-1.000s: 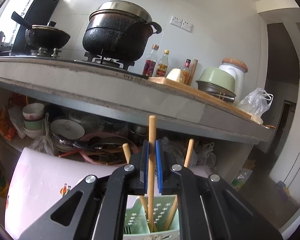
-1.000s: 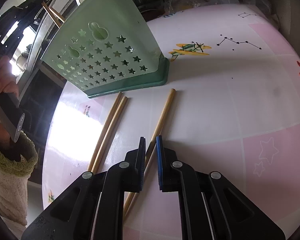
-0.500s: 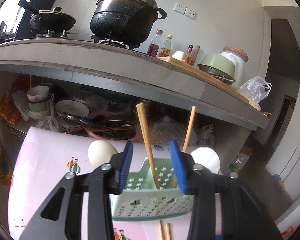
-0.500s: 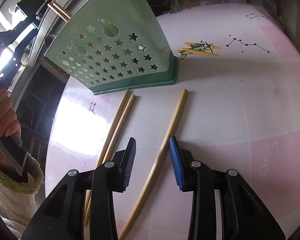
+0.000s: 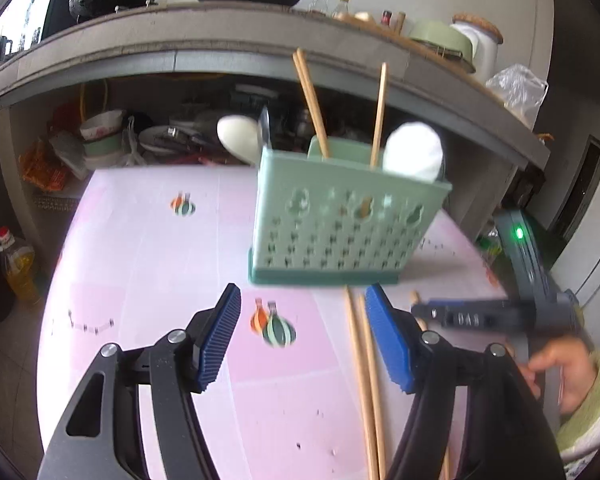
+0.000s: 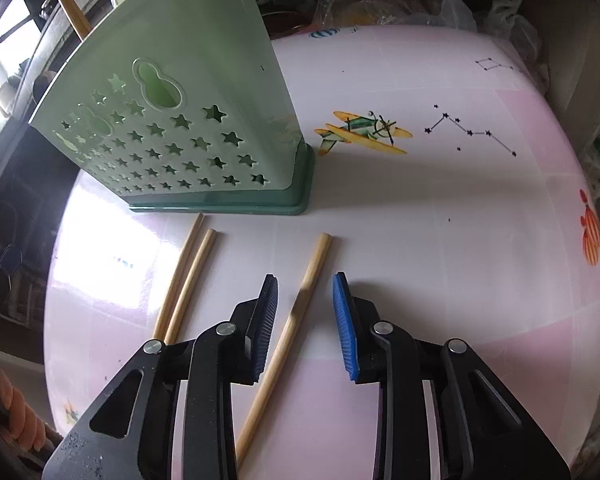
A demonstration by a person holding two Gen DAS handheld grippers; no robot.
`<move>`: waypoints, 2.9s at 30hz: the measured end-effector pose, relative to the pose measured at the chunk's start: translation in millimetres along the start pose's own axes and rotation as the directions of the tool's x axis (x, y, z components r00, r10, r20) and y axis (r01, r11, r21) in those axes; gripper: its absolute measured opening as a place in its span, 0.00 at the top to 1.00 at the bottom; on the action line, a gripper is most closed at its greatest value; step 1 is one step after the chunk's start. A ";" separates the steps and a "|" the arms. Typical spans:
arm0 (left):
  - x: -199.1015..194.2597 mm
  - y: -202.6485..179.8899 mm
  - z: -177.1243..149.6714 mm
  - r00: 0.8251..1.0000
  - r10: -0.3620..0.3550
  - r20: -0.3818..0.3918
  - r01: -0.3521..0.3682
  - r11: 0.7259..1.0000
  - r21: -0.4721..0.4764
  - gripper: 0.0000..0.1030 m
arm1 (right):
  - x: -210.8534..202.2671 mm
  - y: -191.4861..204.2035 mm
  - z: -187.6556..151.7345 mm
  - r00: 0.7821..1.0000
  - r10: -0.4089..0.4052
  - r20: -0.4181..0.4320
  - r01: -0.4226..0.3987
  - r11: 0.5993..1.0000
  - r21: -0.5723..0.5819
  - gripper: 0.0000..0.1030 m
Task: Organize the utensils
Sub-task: 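Open the left tool to release the chopstick in the holder, then grasp a loose wooden chopstick on the table with the right tool, then lift the chopstick and carry it above the green holder with the right tool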
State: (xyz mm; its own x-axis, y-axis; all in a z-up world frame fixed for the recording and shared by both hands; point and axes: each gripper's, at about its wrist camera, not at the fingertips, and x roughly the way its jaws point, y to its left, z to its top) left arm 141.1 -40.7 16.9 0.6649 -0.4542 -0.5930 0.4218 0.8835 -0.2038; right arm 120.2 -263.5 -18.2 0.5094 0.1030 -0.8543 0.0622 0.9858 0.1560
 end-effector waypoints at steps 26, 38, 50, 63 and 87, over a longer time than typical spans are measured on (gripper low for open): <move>34.2 -7.2 -36.4 0.988 0.049 -0.147 -0.043 0.998 0.042 0.39 | -137.2 18.8 40.1 0.952 0.121 0.280 -0.090 0.989 -0.120 0.96; 32.7 -4.1 -37.4 0.984 0.083 -0.160 -0.075 0.995 0.060 0.39 | -217.0 76.7 127.5 0.715 0.286 0.638 -0.119 0.949 -0.292 1.00; 36.6 8.4 -43.6 0.978 0.092 -0.185 -0.087 0.996 0.034 0.39 | -187.3 65.2 117.7 0.791 0.292 0.537 -0.188 0.952 -0.242 1.00; 44.1 23.5 -41.6 0.973 0.092 -0.210 -0.097 0.995 -0.014 0.39 | -63.6 32.5 -20.8 0.973 0.220 -0.076 -0.231 0.952 -0.199 0.84; 41.1 21.6 -43.2 0.973 0.098 -0.208 -0.105 0.994 -0.022 0.39 | -100.0 47.6 -34.4 0.988 0.092 0.123 -0.053 0.956 -0.287 0.96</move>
State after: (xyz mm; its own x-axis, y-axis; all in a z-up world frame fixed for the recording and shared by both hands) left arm 150.9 -35.4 -45.5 0.5604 -0.3314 -0.7590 0.3355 0.9287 -0.1577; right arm 42.7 -222.3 57.6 0.6147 0.1761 -0.7688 -0.2141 0.9754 0.0523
